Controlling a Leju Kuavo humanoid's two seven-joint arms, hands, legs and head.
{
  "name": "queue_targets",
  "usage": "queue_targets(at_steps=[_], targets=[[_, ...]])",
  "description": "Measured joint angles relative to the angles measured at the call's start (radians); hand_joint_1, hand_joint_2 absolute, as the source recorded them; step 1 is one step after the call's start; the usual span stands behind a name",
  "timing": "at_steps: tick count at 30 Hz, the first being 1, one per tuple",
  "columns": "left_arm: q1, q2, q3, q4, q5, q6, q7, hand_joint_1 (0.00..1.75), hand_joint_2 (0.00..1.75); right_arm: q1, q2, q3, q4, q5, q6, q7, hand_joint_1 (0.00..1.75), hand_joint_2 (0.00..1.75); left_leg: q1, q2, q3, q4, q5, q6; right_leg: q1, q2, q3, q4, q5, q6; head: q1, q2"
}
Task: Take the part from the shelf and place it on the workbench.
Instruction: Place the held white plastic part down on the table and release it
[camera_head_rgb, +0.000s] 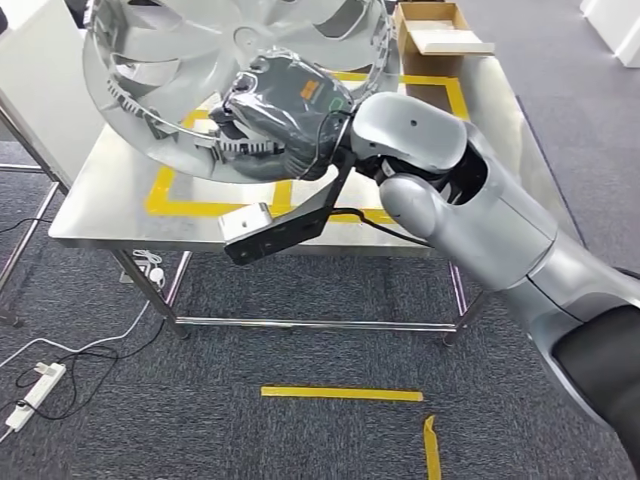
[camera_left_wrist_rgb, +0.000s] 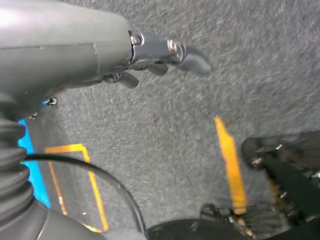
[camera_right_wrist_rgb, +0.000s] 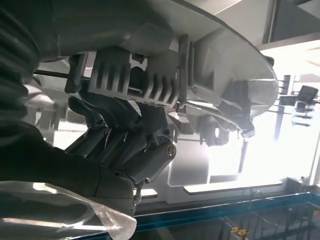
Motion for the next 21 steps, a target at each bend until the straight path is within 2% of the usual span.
queue_targets(at_steps=[1,2,3,4,5,6,8,9,10,12,14,15,17,18,19,20,21], targets=[[0.0,0.0,0.0,0.0,0.0,0.001,0.0,0.0,1.75,0.0,0.0,0.0,0.0,0.0,0.0,-0.001,1.75,1.75,-0.001,-0.003,0.014,0.0,-0.016,0.004,0.001,0.0,-0.052,0.033,-0.039,-0.003,0.0,0.0],[0.0,0.0,0.0,0.0,0.0,0.001,0.0,0.0,1.75,0.0,0.0,0.0,0.0,0.0,0.0,-0.002,1.75,1.75,-0.003,-0.006,0.032,0.0,-0.032,0.007,0.002,0.0,-0.094,0.044,-0.091,-0.004,0.0,0.0],[0.001,0.0,0.001,0.0,0.0,0.002,0.0,0.0,1.75,0.001,0.0,0.001,0.001,0.0,0.0,-0.002,1.75,1.75,-0.004,-0.009,0.052,0.0,-0.049,0.009,0.003,0.0,-0.125,0.037,-0.139,-0.004,0.0,0.0],[0.001,0.001,0.001,0.0,0.0,0.003,0.0,0.0,1.75,0.002,-0.002,0.001,0.001,0.0,0.0,-0.002,1.75,1.75,-0.006,-0.012,0.075,0.0,-0.066,0.009,0.003,0.0,-0.144,0.011,-0.166,-0.004,0.001,0.0],[0.002,0.001,0.001,0.0,-0.001,0.004,0.0,0.0,1.75,0.002,-0.003,0.001,0.003,0.0,0.0,-0.002,1.75,1.75,-0.008,-0.015,0.099,0.0,-0.083,0.008,0.004,0.0,-0.154,-0.031,-0.158,-0.007,0.001,0.0],[0.002,0.0,0.001,0.0,-0.002,0.005,0.0,0.0,1.75,0.002,-0.006,0.001,0.004,-0.001,0.0,-0.002,1.75,1.75,-0.009,-0.017,0.12,0.0,-0.099,0.007,0.005,-0.001,-0.156,-0.088,-0.104,-0.013,0.002,0.0],[0.001,-0.001,0.001,0.001,-0.007,0.009,0.0,0.0,1.75,0.002,-0.009,0.001,0.006,-0.004,0.0,-0.003,1.75,1.75,-0.011,-0.02,0.152,0.002,-0.127,-0.001,0.011,0.0,-0.144,-0.184,0.059,-0.025,0.001,0.0],[0.0,-0.002,0.001,0.001,-0.01,0.012,0.0,0.0,1.75,0.0,-0.009,0.0,0.007,-0.005,0.0,-0.004,1.75,1.75,-0.01,-0.021,0.163,0.004,-0.137,-0.007,0.015,0.002,-0.136,-0.209,0.119,-0.03,0.0,0.0],[-0.002,-0.002,0.001,0.001,-0.015,0.017,0.0,0.0,1.75,-0.004,-0.008,-0.002,0.006,-0.006,0.0,-0.004,1.75,1.75,-0.009,-0.022,0.169,0.009,-0.142,-0.014,0.019,0.004,-0.127,-0.216,0.145,-0.034,0.0,0.0],[-0.008,-0.002,0.001,0.001,-0.027,0.035,-0.001,0.0,1.75,-0.016,-0.008,-0.012,0.006,-0.007,-0.001,-0.004,1.75,1.75,-0.006,-0.021,0.16,0.036,-0.133,-0.025,0.019,0.006,-0.113,-0.221,0.14,-0.044,0.0,0.0],[-0.012,-0.005,0.001,0.001,-0.042,0.062,-0.003,0.0,1.75,-0.02,-0.008,-0.022,0.008,-0.016,-0.002,-0.003,1.75,1.75,-0.004,-0.016,0.106,0.122,-0.124,-0.035,0.015,0.005,-0.098,-0.23,0.131,-0.054,-0.002,0.0],[-0.014,-0.006,0.0,0.001,-0.049,0.075,-0.006,0.0,1.75,-0.016,-0.008,-0.025,0.01,-0.024,-0.002,-0.004,1.75,1.75,-0.003,-0.013,0.068,0.178,-0.135,-0.04,0.013,0.005,-0.09,-0.234,0.125,-0.057,-0.003,0.0],[-0.015,-0.007,-0.001,0.001,-0.062,0.093,-0.011,0.0,1.75,0.001,-0.008,-0.028,0.021,-0.041,-0.002,-0.006,1.75,1.75,0.001,-0.01,-0.002,0.265,-0.192,-0.051,0.013,0.006,-0.073,-0.235,0.107,-0.058,-0.003,0.0],[-0.014,-0.007,-0.002,0.001,-0.067,0.098,-0.013,0.0,1.75,0.014,-0.008,-0.029,0.027,-0.046,-0.002,-0.006,1.75,1.75,0.003,-0.01,-0.025,0.278,-0.217,-0.054,0.012,0.007,-0.063,-0.235,0.097,-0.057,-0.003,0.0],[-0.013,-0.007,-0.002,0.001,-0.072,0.101,-0.014,0.0,1.75,0.027,-0.007,-0.029,0.035,-0.049,-0.003,-0.007,1.75,1.75,0.005,-0.009,-0.036,0.267,-0.225,-0.054,0.011,0.007,-0.05,-0.234,0.087,-0.056,-0.003,0.0],[-0.013,-0.007,-0.003,0.001,-0.078,0.103,-0.016,0.0,1.75,0.04,-0.006,-0.029,0.042,-0.049,-0.005,-0.008,1.75,1.75,0.007,-0.008,-0.036,0.229,-0.204,-0.054,0.01,0.008,-0.037,-0.234,0.076,-0.054,-0.003,0.0],[-0.013,-0.007,-0.003,0.001,-0.083,0.103,-0.017,0.0,1.75,0.054,-0.002,-0.027,0.049,-0.048,-0.008,-0.009,1.75,1.75,0.009,-0.007,-0.028,0.169,-0.153,-0.054,0.008,0.008,-0.024,-0.233,0.064,-0.05,-0.003,0.0]])
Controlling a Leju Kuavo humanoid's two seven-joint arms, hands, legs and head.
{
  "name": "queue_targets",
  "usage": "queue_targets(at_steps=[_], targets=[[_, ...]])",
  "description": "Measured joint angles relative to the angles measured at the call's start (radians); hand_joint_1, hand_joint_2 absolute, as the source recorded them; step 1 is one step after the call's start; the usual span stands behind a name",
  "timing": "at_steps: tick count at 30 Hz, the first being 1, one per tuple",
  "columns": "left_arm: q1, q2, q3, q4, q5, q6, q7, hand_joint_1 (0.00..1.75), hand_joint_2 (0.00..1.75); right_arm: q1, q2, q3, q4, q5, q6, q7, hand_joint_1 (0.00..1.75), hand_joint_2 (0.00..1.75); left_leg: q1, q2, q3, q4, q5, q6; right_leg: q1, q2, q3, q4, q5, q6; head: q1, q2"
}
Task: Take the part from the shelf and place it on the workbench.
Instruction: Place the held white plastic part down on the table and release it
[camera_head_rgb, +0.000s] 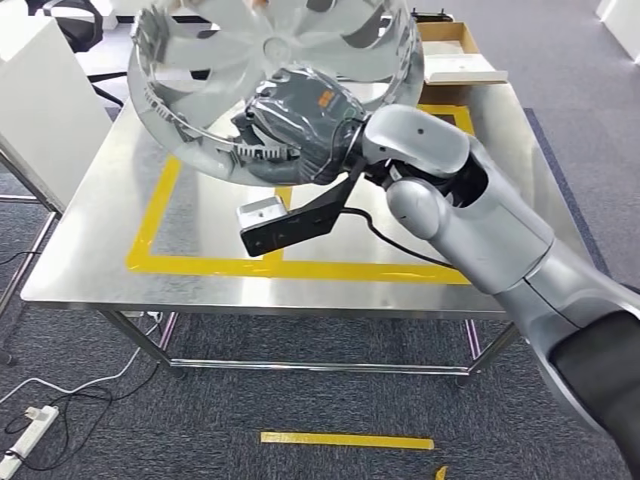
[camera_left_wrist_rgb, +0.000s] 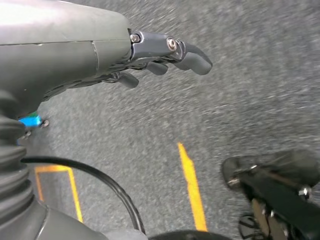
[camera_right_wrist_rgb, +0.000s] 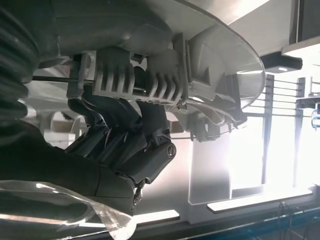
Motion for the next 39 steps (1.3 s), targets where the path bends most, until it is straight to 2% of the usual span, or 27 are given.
queue_targets(at_steps=[1,3,6,8,9,11,12,13,14,16,17,18,20,23,24,26,27,28,29,31,32,33,34,37,39], targets=[[0.0,-0.001,-0.001,0.0,-0.005,0.0,-0.001,0.0,1.75,0.014,0.004,0.002,0.008,0.002,-0.005,0.0,1.75,1.75,0.001,0.003,0.007,-0.061,0.058,-0.001,0.0,0.0,0.012,0.003,-0.011,0.005,0.0,0.0],[-0.001,-0.002,-0.003,0.001,-0.012,-0.002,-0.002,0.0,1.75,0.039,0.012,0.006,0.023,0.005,-0.014,0.001,1.75,1.75,0.0,0.005,0.016,-0.134,0.131,0.006,0.001,0.002,0.02,0.007,-0.03,0.018,0.0,0.0],[-0.004,-0.005,-0.007,0.001,-0.017,-0.013,-0.007,0.0,1.75,0.066,0.026,0.012,0.037,0.007,-0.018,0.0,1.75,1.75,-0.004,0.003,0.016,-0.139,0.138,0.025,0.0,0.003,0.017,0.005,-0.046,0.036,0.003,0.0],[-0.005,-0.008,-0.008,0.001,-0.021,-0.021,-0.013,0.0,1.75,0.079,0.033,0.015,0.045,0.008,-0.019,-0.001,1.75,1.75,-0.002,0.003,0.023,-0.143,0.131,0.037,-0.001,-0.001,-0.006,0.048,-0.073,0.044,0.006,0.0],[-0.007,-0.009,-0.008,0.001,-0.022,-0.023,-0.015,0.0,1.75,0.086,0.035,0.017,0.049,0.008,-0.019,-0.001,1.75,1.75,-0.001,0.003,0.028,-0.145,0.127,0.043,-0.001,-0.003,-0.039,0.103,-0.097,0.045,0.007,0.0],[-0.009,-0.009,-0.008,0.001,-0.022,-0.025,-0.017,0.0,1.75,0.1,0.036,0.023,0.058,0.008,-0.02,-0.001,1.75,1.75,-0.004,0.002,0.036,-0.145,0.116,0.052,0.0,-0.004,-0.131,0.25,-0.138,0.044,0.008,0.0],[-0.01,-0.01,-0.008,0.001,-0.022,-0.026,-0.017,0.0,1.75,0.108,0.037,0.025,0.062,0.008,-0.02,-0.001,1.75,1.75,-0.005,0.002,0.041,-0.145,0.109,0.053,0.0,-0.004,-0.17,0.298,-0.139,0.043,0.008,0.0],[-0.01,-0.01,-0.008,0.001,-0.022,-0.027,-0.018,0.0,1.75,0.115,0.037,0.027,0.065,0.008,-0.02,-0.001,1.75,1.75,-0.007,0.0,0.048,-0.145,0.103,0.054,0.001,-0.004,-0.192,0.31,-0.119,0.041,0.008,0.0],[-0.009,-0.01,-0.008,0.001,-0.022,-0.027,-0.018,0.0,1.75,0.118,0.038,0.029,0.069,0.008,-0.02,-0.002,1.75,1.75,-0.008,-0.001,0.058,-0.144,0.095,0.053,0.002,-0.004,-0.193,0.279,-0.078,0.037,0.008,0.0],[-0.009,-0.012,-0.008,0.001,-0.022,-0.029,-0.018,0.0,1.75,0.12,0.039,0.03,0.074,0.007,-0.02,-0.003,1.75,1.75,-0.01,-0.004,0.078,-0.144,0.079,0.049,0.006,-0.004,-0.154,0.152,0.019,0.027,0.008,0.0],[-0.01,-0.013,-0.008,0.001,-0.022,-0.032,-0.019,0.0,1.75,0.119,0.04,0.03,0.077,0.006,-0.02,-0.003,1.75,1.75,-0.012,-0.005,0.083,-0.143,0.073,0.046,0.008,-0.004,-0.131,0.097,0.05,0.021,0.007,0.0],[-0.012,-0.014,-0.008,0.001,-0.022,-0.035,-0.022,0.0,1.75,0.118,0.041,0.031,0.079,0.005,-0.019,-0.004,1.75,1.75,-0.013,-0.006,0.085,-0.142,0.069,0.042,0.011,-0.004,-0.114,0.061,0.059,0.017,0.006,0.0],[-0.013,-0.015,-0.008,0.001,-0.025,-0.044,-0.031,0.0,1.75,0.117,0.046,0.031,0.089,0.002,-0.016,-0.005,1.75,1.75,-0.013,-0.006,0.083,-0.142,0.066,0.033,0.014,-0.003,-0.1,0.037,0.046,0.011,0.006,0.0],[-0.014,-0.013,-0.008,0.001,-0.038,-0.054,-0.042,0.0,1.75,0.122,0.061,0.03,0.127,0.009,-0.024,0.009,1.75,1.75,-0.014,-0.003,0.083,-0.127,0.048,0.016,0.005,-0.002,-0.079,0.015,0.036,0.002,0.004,0.0],[-0.015,-0.012,-0.008,0.001,-0.044,-0.058,-0.045,0.0,1.75,0.125,0.069,0.028,0.15,0.014,-0.033,0.021,1.75,1.75,-0.014,-0.002,0.069,-0.091,0.03,0.011,0.002,-0.004,-0.069,0.009,0.035,-0.001,0.002,0.0],[-0.016,-0.012,-0.008,0.001,-0.053,-0.066,-0.053,0.0,1.75,0.134,0.088,0.023,0.217,0.027,-0.055,0.052,1.75,1.75,-0.012,0.0,0.009,0.029,-0.014,0.005,0.003,-0.006,-0.057,0.006,0.029,-0.007,0.0,0.0],[-0.016,-0.012,-0.008,0.001,-0.056,-0.07,-0.056,0.0,1.75,0.14,0.099,0.019,0.259,0.037,-0.069,0.065,1.75,1.75,-0.012,0.0,-0.024,0.085,-0.028,0.003,0.003,-0.007,-0.053,0.007,0.027,-0.009,-0.001,0.0],[-0.016,-0.012,-0.008,0.001,-0.058,-0.073,-0.058,0.0,1.75,0.145,0.109,0.014,0.303,0.046,-0.081,0.071,1.75,1.75,-0.012,0.0,-0.046,0.113,-0.024,0.002,0.003,-0.007,-0.05,0.008,0.023,-0.009,-0.001,0.0],[-0.015,-0.012,-0.008,0.001,-0.06,-0.076,-0.06,0.0,1.75,0.149,0.117,0.01,0.343,0.055,-0.092,0.073,1.75,1.75,-0.011,0.0,-0.051,0.105,-0.002,0.001,0.003,-0.007,-0.046,0.009,0.02,-0.009,-0.001,0.0],[-0.013,-0.012,-0.008,0.001,-0.061,-0.078,-0.061,0.0,1.75,0.153,0.128,0.004,0.401,0.062,-0.103,0.072,1.75,1.75,-0.008,0.002,-0.017,-0.002,0.076,0.003,0.003,-0.005,-0.041,0.014,0.011,-0.004,0.0,0.0],[-0.013,-0.011,-0.008,0.001,-0.061,-0.078,-0.062,0.0,1.75,0.154,0.133,0.001,0.421,0.063,-0.105,0.072,1.75,1.75,-0.009,0.002,0.005,-0.059,0.104,0.004,0.005,-0.003,-0.041,0.018,0.007,0.0,-0.001,0.0],[-0.014,-0.011,-0.008,0.001,-0.062,-0.079,-0.062,0.0,1.75,0.155,0.138,-0.001,0.437,0.063,-0.107,0.072,1.75,1.75,-0.009,0.002,0.022,-0.103,0.117,0.007,0.007,-0.001,-0.044,0.022,0.004,0.004,-0.001,0.0],[-0.015,-0.012,-0.008,0.001,-0.062,-0.079,-0.063,0.0,1.75,0.156,0.142,-0.003,0.451,0.064,-0.109,0.072,1.75,1.75,-0.011,0.002,0.03,-0.125,0.118,0.011,0.009,0.0,-0.047,0.024,0.002,0.009,-0.001,0.0],[-0.014,-0.013,-0.008,0.001,-0.062,-0.079,-0.065,0.0,1.75,0.157,0.151,-0.01,0.48,0.064,-0.112,0.072,1.75,1.75,-0.011,0.002,0.033,-0.135,0.108,0.026,0.009,0.0,-0.054,0.027,-0.004,0.021,-0.001,0.0],[-0.013,-0.015,-0.008,0.001,-0.064,-0.08,-0.068,0.0,1.75,0.156,0.154,-0.015,0.496,0.068,-0.111,0.081,1.75,1.75,-0.008,0.002,0.038,-0.139,0.108,0.038,0.008,-0.002,-0.078,0.075,-0.036,0.028,0.002,0.0]])
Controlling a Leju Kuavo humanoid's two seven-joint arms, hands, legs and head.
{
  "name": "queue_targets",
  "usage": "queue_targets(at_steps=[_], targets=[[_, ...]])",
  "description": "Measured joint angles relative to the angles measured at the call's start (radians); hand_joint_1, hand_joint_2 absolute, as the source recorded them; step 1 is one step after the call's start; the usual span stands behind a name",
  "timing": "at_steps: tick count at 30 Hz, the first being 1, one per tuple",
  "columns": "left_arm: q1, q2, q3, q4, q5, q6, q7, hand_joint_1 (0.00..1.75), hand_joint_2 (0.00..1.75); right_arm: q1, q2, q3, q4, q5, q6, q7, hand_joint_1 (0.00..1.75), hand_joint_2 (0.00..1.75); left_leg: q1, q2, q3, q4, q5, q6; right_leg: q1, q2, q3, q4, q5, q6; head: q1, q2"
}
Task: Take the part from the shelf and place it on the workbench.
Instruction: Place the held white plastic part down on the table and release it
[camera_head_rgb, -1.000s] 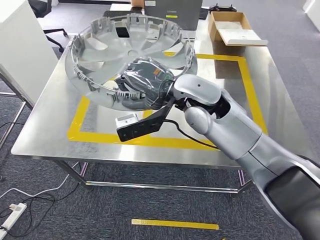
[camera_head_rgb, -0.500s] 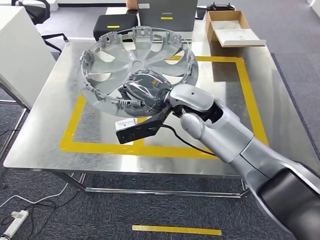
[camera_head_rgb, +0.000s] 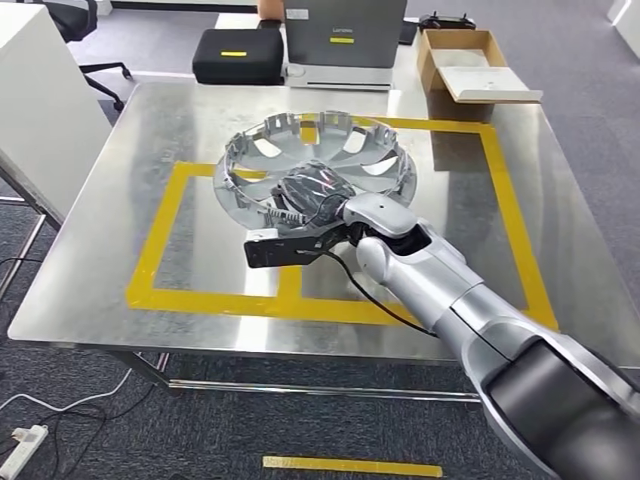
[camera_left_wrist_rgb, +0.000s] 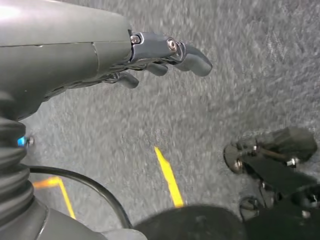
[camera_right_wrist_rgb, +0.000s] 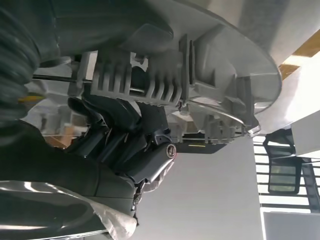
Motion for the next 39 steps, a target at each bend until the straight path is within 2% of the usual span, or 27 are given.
queue_targets(at_steps=[2,3,4,5,6,8,9,10,13,15,17,18,19,20,21,23,24,25,26,29,30,31,33,34,35,36,39], targets=[[-0.001,0.0,0.0,0.0,-0.004,-0.002,-0.007,0.0,1.75,0.002,0.001,-0.003,0.026,0.013,-0.002,0.019,1.75,1.75,0.0,0.0,0.001,-0.001,-0.002,0.009,0.0,-0.001,-0.063,0.124,-0.053,0.004,0.002,0.0],[-0.001,0.0,0.0,0.0,-0.008,-0.007,-0.012,0.0,1.75,0.008,0.001,-0.005,0.045,0.022,-0.006,0.026,1.75,1.75,0.0,0.0,0.002,-0.001,-0.003,0.011,0.0,-0.001,-0.097,0.187,-0.072,0.005,0.002,0.0],[-0.001,-0.001,0.0,0.0,-0.012,-0.015,-0.018,0.0,1.75,0.016,0.001,-0.008,0.066,0.03,-0.014,0.027,1.75,1.75,0.0,-0.001,0.003,-0.001,-0.004,0.013,0.0,-0.002,-0.121,0.226,-0.075,0.006,0.002,0.0],[0.0,-0.001,0.0,0.0,-0.016,-0.026,-0.025,0.0,1.75,0.024,0.001,-0.012,0.088,0.038,-0.024,0.025,1.75,1.75,0.0,-0.002,0.005,0.0,-0.005,0.013,-0.001,-0.002,-0.128,0.225,-0.059,0.006,0.002,0.0],[0.0,-0.001,0.0,0.0,-0.019,-0.037,-0.032,0.0,1.75,0.031,0.001,-0.018,0.11,0.044,-0.035,0.021,1.75,1.75,-0.001,-0.004,0.008,0.0,-0.007,0.013,-0.001,-0.002,-0.114,0.187,-0.027,0.004,0.002,0.0],[0.002,-0.001,0.0,0.0,-0.023,-0.053,-0.043,0.0,1.75,0.039,0.0,-0.028,0.149,0.055,-0.054,0.015,1.75,1.75,-0.002,-0.008,0.013,0.001,-0.011,0.009,0.001,-0.003,-0.054,0.055,0.042,-0.004,0.002,0.0],[0.002,0.0,0.0,0.0,-0.024,-0.057,-0.047,0.0,1.75,0.04,0.0,-0.033,0.168,0.06,-0.06,0.014,1.75,1.75,-0.004,-0.009,0.013,0.002,-0.013,0.005,0.002,-0.004,-0.027,0.0,0.058,-0.008,0.002,0.0],[0.002,0.0,0.0,0.0,-0.025,-0.059,-0.05,0.0,1.75,0.043,0.001,-0.037,0.184,0.065,-0.065,0.014,1.31,1.31,-0.005,-0.009,0.012,0.002,-0.013,0.0,0.004,-0.004,-0.01,-0.032,0.064,-0.011,0.002,0.0],[0.003,0.001,0.0,0.0,-0.031,-0.061,-0.056,0.0,1.75,0.054,0.001,-0.048,0.225,0.078,-0.07,0.015,0.0,0.0,-0.005,-0.007,0.011,0.001,-0.014,-0.015,0.003,0.001,0.0,-0.049,0.061,-0.018,0.002,0.0],[0.002,0.002,0.0,0.0,-0.033,-0.055,-0.058,0.0,0.87,0.056,0.001,-0.055,0.241,0.084,-0.073,0.015,0.0,0.0,-0.005,-0.004,-0.002,0.036,-0.04,-0.027,-0.002,0.0,0.006,-0.054,0.062,-0.027,0.0,0.0],[0.002,0.003,0.0,0.0,-0.034,-0.033,-0.059,0.0,0.0,0.057,0.001,-0.061,0.251,0.087,-0.075,0.015,0.0,0.0,-0.004,-0.002,-0.049,0.148,-0.096,-0.035,-0.004,-0.001,0.014,-0.056,0.059,-0.034,-0.001,0.0],[0.002,0.003,0.0,0.0,-0.034,-0.018,-0.06,0.0,0.0,0.058,0.001,-0.065,0.256,0.087,-0.077,0.014,0.0,0.0,-0.003,-0.002,-0.079,0.214,-0.121,-0.038,-0.004,-0.002,0.016,-0.056,0.058,-0.036,-0.001,0.0],[0.002,0.003,0.0,0.0,-0.036,-0.001,-0.061,0.0,0.0,0.059,0.001,-0.071,0.259,0.086,-0.081,0.011,0.0,0.0,-0.003,-0.002,-0.102,0.262,-0.134,-0.039,-0.004,-0.002,0.018,-0.055,0.057,-0.037,-0.001,0.0],[0.002,0.003,0.0,0.0,-0.038,0.014,-0.06,0.0,0.0,0.06,0.001,-0.078,0.261,0.084,-0.087,0.008,0.0,0.0,-0.003,-0.002,-0.109,0.275,-0.127,-0.039,-0.004,-0.001,0.019,-0.055,0.056,-0.037,-0.001,0.0],[0.002,0.002,0.0,0.0,-0.04,0.03,-0.06,0.0,0.0,0.059,0.001,-0.085,0.262,0.083,-0.094,0.003,0.0,0.0,-0.003,-0.002,-0.099,0.25,-0.102,-0.038,-0.004,0.0,0.021,-0.055,0.055,-0.036,-0.001,0.0],[0.001,0.002,0.001,0.0,-0.043,0.057,-0.06,0.0,0.0,0.055,0.0,-0.101,0.258,0.083,-0.11,-0.004,0.0,0.0,-0.003,-0.001,-0.041,0.125,-0.034,-0.032,-0.003,0.003,0.026,-0.055,0.052,-0.033,-0.001,0.0],[0.0,0.002,0.002,0.0,-0.044,0.068,-0.06,0.0,0.0,0.051,-0.002,-0.109,0.253,0.083,-0.116,-0.006,0.0,0.0,-0.004,-0.001,-0.012,0.065,-0.014,-0.028,-0.001,0.004,0.025,-0.053,0.051,-0.03,-0.001,0.0],[-0.002,0.002,0.002,0.0,-0.046,0.077,-0.06,0.0,0.0,0.048,-0.005,-0.116,0.245,0.084,-0.121,-0.008,0.0,0.0,-0.005,-0.001,0.007,0.024,-0.005,-0.024,0.0,0.005,0.023,-0.053,0.05,-0.026,-0.001,0.0],[-0.003,0.001,0.002,0.0,-0.048,0.083,-0.06,0.0,0.0,0.045,-0.008,-0.124,0.235,0.085,-0.125,-0.009,0.0,0.0,-0.007,-0.001,0.015,0.006,-0.008,-0.02,0.002,0.005,0.021,-0.053,0.051,-0.021,0.0,0.0],[-0.002,-0.002,0.004,0.0,-0.051,0.097,-0.06,0.0,0.0,0.041,-0.021,-0.144,0.202,0.087,-0.13,-0.011,0.0,0.0,-0.005,0.0,0.019,-0.007,-0.008,-0.005,0.002,0.004,0.012,-0.049,0.043,-0.008,0.001,0.0],[-0.002,-0.002,0.005,0.0,-0.051,0.104,-0.06,0.0,0.0,0.04,-0.026,-0.151,0.189,0.088,-0.133,-0.012,0.0,0.0,-0.003,0.0,0.02,-0.011,-0.005,0.001,0.002,0.003,0.001,-0.028,0.028,-0.004,0.003,0.0],[-0.002,-0.003,0.008,0.0,-0.051,0.116,-0.062,0.0,0.0,0.038,-0.032,-0.158,0.173,0.089,-0.135,-0.013,0.0,0.0,-0.002,0.001,0.021,-0.014,-0.004,0.005,0.002,0.001,-0.02,0.016,0.002,-0.001,0.005,0.0],[-0.003,-0.005,0.014,0.0,-0.049,0.151,-0.075,0.0,0.0,0.038,-0.047,-0.171,0.134,0.09,-0.138,-0.012,0.0,0.0,-0.002,0.002,0.022,-0.013,-0.005,0.01,0.002,0.0,-0.081,0.15,-0.058,0.003,0.008,0.0],[-0.003,-0.007,0.019,0.0,-0.047,0.172,-0.084,0.0,0.0,0.041,-0.056,-0.176,0.111,0.089,-0.138,-0.01,0.0,0.0,-0.003,0.002,0.022,-0.012,-0.005,0.011,0.001,0.0,-0.11,0.207,-0.076,0.005,0.008,0.0],[-0.004,-0.009,0.024,0.0,-0.046,0.192,-0.093,0.0,0.0,0.044,-0.066,-0.181,0.083,0.088,-0.138,-0.006,0.0,0.0,-0.002,0.002,0.022,-0.011,-0.005,0.012,0.0,0.0,-0.124,0.232,-0.075,0.006,0.008,0.0],[-0.005,-0.013,0.029,0.0,-0.045,0.211,-0.1,0.0,0.0,0.047,-0.077,-0.188,0.049,0.086,-0.138,-0.002,0.0,0.0,-0.002,0.002,0.023,-0.009,-0.005,0.011,-0.001,-0.001,-0.12,0.216,-0.054,0.008,0.008,0.0],[-0.008,-0.02,0.041,0.0,-0.043,0.244,-0.113,0.0,0.0,0.043,-0.107,-0.216,-0.057,0.074,-0.132,0.011,0.0,0.0,-0.004,0.0,0.022,-0.002,-0.01,0.005,-0.006,-0.004,-0.038,0.03,0.047,0.008,0.009,0.0]])
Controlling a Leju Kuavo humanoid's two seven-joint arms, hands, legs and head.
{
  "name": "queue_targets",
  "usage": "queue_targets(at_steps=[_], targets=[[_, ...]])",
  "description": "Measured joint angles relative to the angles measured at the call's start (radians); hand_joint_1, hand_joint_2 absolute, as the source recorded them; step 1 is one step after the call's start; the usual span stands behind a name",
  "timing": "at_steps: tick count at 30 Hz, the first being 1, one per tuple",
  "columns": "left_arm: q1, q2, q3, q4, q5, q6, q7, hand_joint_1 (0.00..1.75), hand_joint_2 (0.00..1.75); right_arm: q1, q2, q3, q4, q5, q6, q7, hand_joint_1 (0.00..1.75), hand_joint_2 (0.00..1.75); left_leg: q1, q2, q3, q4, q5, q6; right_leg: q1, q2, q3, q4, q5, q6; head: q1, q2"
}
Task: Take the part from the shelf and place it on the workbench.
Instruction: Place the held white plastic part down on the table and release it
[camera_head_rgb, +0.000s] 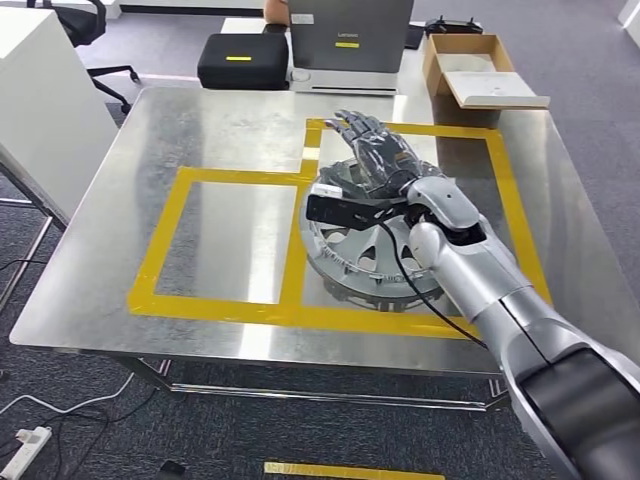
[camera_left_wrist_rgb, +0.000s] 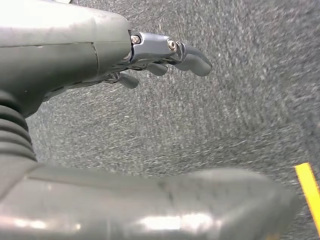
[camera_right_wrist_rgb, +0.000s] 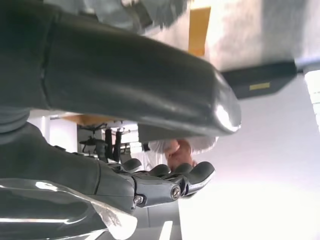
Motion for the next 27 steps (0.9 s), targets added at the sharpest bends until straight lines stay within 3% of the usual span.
queue_targets(at_steps=[2,4,6,7,9,11,12,13,15,17,20,22,25,26,27], targets=[[-0.001,-0.001,0.006,0.0,0.001,0.006,-0.002,0.0,0.0,0.0,-0.013,-0.012,-0.053,-0.005,0.008,0.006,0.0,0.0,-0.003,0.0,-0.007,0.006,0.001,-0.01,0.001,0.002,0.031,-0.063,0.016,-0.005,0.0,0.0],[-0.001,-0.001,0.011,0.0,0.001,0.008,-0.002,0.0,0.0,0.008,-0.021,-0.018,-0.091,-0.007,0.012,0.009,0.0,0.0,-0.005,0.0,-0.013,0.008,0.006,-0.019,0.0,0.005,0.031,-0.07,0.016,-0.013,-0.001,0.0],[-0.002,-0.001,0.015,0.0,0.001,0.009,-0.003,0.0,0.0,0.015,-0.026,-0.024,-0.116,-0.008,0.013,0.009,0.0,0.0,-0.005,0.001,-0.023,0.026,-0.014,-0.03,-0.004,0.005,0.029,-0.074,0.021,-0.024,-0.003,0.0],[-0.003,-0.002,0.016,0.0,0.001,0.011,-0.005,0.0,0.0,0.017,-0.028,-0.027,-0.126,-0.008,0.013,0.009,0.0,0.0,-0.004,0.003,-0.035,0.062,-0.041,-0.034,-0.005,0.004,0.029,-0.076,0.024,-0.029,-0.004,0.0],[-0.004,-0.004,0.019,0.0,0.0,0.02,-0.014,0.0,0.0,0.02,-0.033,-0.032,-0.147,-0.008,0.01,0.008,0.0,0.0,-0.003,0.004,-0.08,0.187,-0.11,-0.041,-0.003,0.002,0.03,-0.076,0.026,-0.033,-0.006,0.0],[-0.004,-0.005,0.021,0.0,-0.003,0.033,-0.019,0.0,0.0,0.025,-0.042,-0.034,-0.175,-0.01,0.01,0.009,0.0,0.0,-0.004,0.004,-0.113,0.281,-0.141,-0.039,0.002,0.001,0.029,-0.076,0.026,-0.034,-0.006,0.0],[-0.004,-0.006,0.021,0.0,-0.005,0.038,-0.02,0.0,0.0,0.027,-0.048,-0.036,-0.194,-0.011,0.01,0.01,0.0,0.0,-0.006,0.004,-0.109,0.279,-0.129,-0.033,0.005,0.002,0.029,-0.076,0.026,-0.034,-0.006,0.0],[-0.004,-0.006,0.022,0.0,-0.007,0.044,-0.02,0.0,0.0,0.027,-0.053,-0.038,-0.215,-0.012,0.011,0.012,0.0,0.0,-0.01,0.004,-0.09,0.24,-0.099,-0.024,0.008,0.003,0.029,-0.076,0.026,-0.034,-0.006,0.0],[-0.005,-0.006,0.023,0.0,-0.012,0.057,-0.02,0.0,0.0,0.025,-0.063,-0.042,-0.252,-0.012,0.014,0.017,0.0,0.0,-0.022,0.003,-0.034,0.114,-0.028,0.004,0.012,0.005,0.028,-0.076,0.026,-0.034,-0.005,0.0],[-0.003,-0.005,0.027,0.0,-0.016,0.068,-0.02,0.0,0.0,0.031,-0.077,-0.043,-0.272,-0.01,0.019,0.02,0.0,0.0,-0.035,0.001,-0.004,0.041,0.01,0.023,0.009,0.005,0.026,-0.077,0.03,-0.029,-0.005,0.0],[0.004,-0.004,0.032,0.0,-0.017,0.077,-0.018,0.0,0.0,0.052,-0.095,-0.043,-0.291,-0.008,0.022,0.022,0.0,0.0,-0.038,0.0,0.002,0.013,0.027,0.027,0.002,0.003,0.02,-0.084,0.035,-0.013,-0.007,0.0],[0.0,-0.006,0.034,0.0,-0.018,0.082,-0.017,0.0,0.0,0.045,-0.107,-0.048,-0.31,-0.007,0.011,0.021,0.0,0.0,-0.031,0.002,0.016,-0.035,0.029,0.026,0.003,0.004,-0.001,-0.059,-0.004,-0.004,-0.007,0.0],[-0.009,-0.011,0.036,0.0,-0.022,0.087,-0.018,0.0,0.0,0.044,-0.123,-0.053,-0.334,-0.006,-0.015,0.02,0.0,0.0,-0.021,0.005,0.014,-0.052,0.026,0.028,0.004,0.007,-0.046,0.101,-0.111,0.0,-0.005,0.0],[-0.008,-0.013,0.036,0.0,-0.023,0.087,-0.018,0.0,0.0,0.054,-0.128,-0.055,-0.344,-0.006,-0.021,0.02,0.0,0.0,-0.018,0.006,0.011,-0.047,0.026,0.028,0.002,0.008,-0.049,0.144,-0.122,0.001,-0.005,0.0],[-0.007,-0.015,0.037,0.0,-0.024,0.087,-0.018,0.0,0.0,0.065,-0.134,-0.057,-0.355,-0.006,-0.026,0.02,0.0,0.0,-0.013,0.006,0.006,-0.04,0.027,0.027,0.0,0.007,-0.038,0.156,-0.115,0.007,-0.005,0.0]])
